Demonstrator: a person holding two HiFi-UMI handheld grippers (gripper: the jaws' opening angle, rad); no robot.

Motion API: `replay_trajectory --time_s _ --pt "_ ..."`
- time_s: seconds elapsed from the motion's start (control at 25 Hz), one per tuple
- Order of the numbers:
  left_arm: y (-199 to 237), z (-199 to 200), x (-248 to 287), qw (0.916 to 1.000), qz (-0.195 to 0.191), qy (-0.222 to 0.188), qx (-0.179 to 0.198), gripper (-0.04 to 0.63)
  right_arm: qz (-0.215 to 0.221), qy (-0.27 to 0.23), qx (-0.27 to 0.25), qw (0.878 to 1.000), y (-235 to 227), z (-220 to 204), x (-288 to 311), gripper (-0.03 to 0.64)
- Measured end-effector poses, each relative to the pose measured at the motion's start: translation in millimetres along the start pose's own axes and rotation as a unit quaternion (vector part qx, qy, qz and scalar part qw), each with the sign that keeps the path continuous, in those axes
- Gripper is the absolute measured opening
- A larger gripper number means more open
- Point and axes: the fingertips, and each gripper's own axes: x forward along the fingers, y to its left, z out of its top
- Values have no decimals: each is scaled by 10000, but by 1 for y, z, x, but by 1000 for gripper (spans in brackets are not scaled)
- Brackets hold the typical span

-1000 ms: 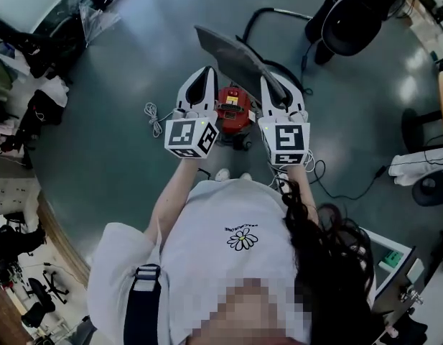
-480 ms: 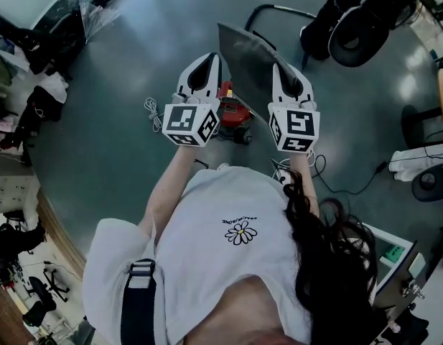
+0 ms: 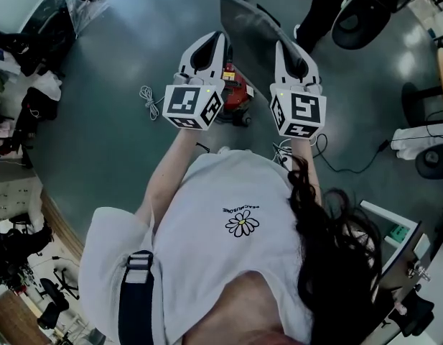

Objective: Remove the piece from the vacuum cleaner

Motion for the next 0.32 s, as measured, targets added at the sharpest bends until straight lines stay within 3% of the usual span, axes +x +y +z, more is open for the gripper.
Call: replay_trajectory --time_s 0.32 --pt "-14 -5 7 9999 -135 2 -5 3 -133 -12 43 9999 -11 -5 -11 24"
